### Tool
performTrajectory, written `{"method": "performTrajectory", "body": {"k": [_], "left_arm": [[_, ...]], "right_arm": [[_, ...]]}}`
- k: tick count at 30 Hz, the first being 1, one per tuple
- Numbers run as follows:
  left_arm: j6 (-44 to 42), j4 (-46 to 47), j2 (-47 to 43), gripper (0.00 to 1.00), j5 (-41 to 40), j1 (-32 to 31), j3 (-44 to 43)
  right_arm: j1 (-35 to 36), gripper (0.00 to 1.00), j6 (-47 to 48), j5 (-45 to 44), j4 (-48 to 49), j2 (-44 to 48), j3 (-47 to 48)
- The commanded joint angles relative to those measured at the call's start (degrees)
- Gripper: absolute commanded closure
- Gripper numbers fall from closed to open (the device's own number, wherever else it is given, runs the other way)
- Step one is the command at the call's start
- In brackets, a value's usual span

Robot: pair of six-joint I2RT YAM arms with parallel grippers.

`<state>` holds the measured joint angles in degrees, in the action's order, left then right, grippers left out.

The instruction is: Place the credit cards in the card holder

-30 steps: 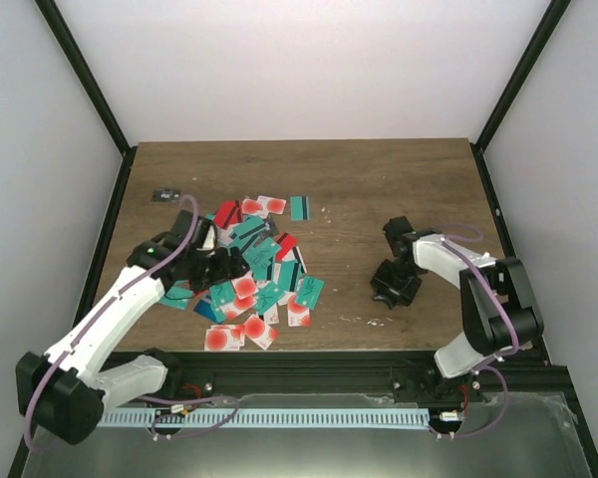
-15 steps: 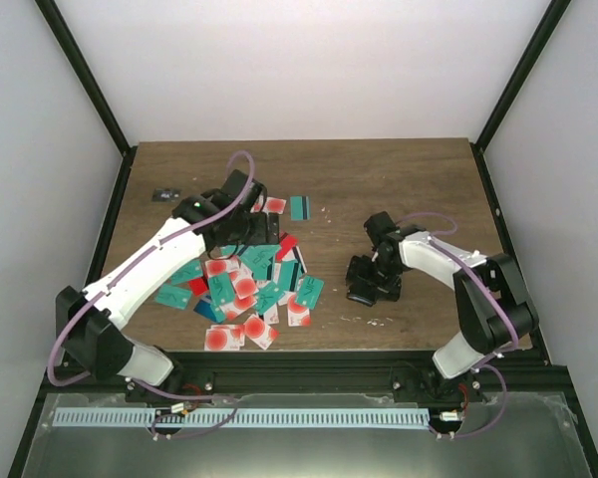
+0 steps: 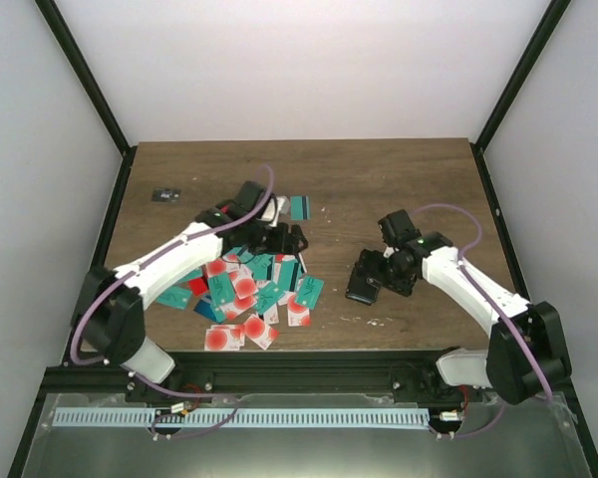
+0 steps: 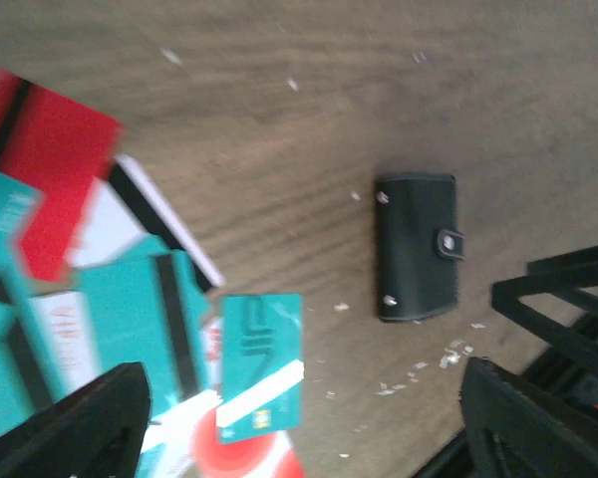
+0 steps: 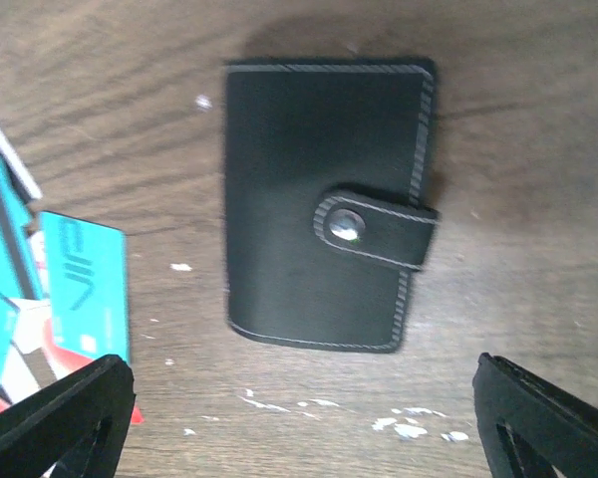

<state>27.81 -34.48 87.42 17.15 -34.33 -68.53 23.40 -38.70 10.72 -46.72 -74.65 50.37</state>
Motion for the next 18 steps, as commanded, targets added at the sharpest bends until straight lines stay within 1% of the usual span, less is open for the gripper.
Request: {"method": "performTrajectory", "body": {"k": [1, 4, 6, 8, 9, 12, 15, 18], "left_arm": [[-0.91, 8.41, 5.57, 0.16, 9.15, -3.55, 0.77], [-1.15, 9.81, 8.82, 0.18, 10.2, -7.54, -0.89], [-0.97, 11.6, 10.09, 0.18, 9.11, -10.33, -0.93], [1.12, 13.31, 11.82, 0.19, 7.97, -12.31, -0.59], [2.8, 14.79, 13.07, 0.21, 7.65, -13.08, -0.29], [5.07, 18.31, 15.75, 0.21, 6.52, -14.95, 0.04], [6.3, 19.57, 19.05, 0.23, 5.93, -15.87, -1.32], [6.89, 20.48, 22.43, 0.25, 6.27, -16.64, -3.43]], "right_arm": [[-0.86, 0.06, -2.75, -2.9, -1.65, 2.29, -3.69], [-1.32, 0.07, -3.51, -2.92, -0.56, 2.93, -4.77], [-1.47, 0.07, -2.98, -3.84, 0.89, 3.4, -5.62], [-1.58, 0.07, -2.2, -4.29, 1.8, 3.97, -6.33], [-1.68, 0.07, -1.77, -4.42, 2.28, 4.4, -6.65], [-1.73, 0.07, -0.84, -6.23, 4.34, 6.47, -8.7], [-1.82, 0.07, -0.11, -7.91, 5.29, 9.08, -10.98], [-1.84, 0.07, -0.47, -7.31, 6.72, 12.18, -12.85]]}}
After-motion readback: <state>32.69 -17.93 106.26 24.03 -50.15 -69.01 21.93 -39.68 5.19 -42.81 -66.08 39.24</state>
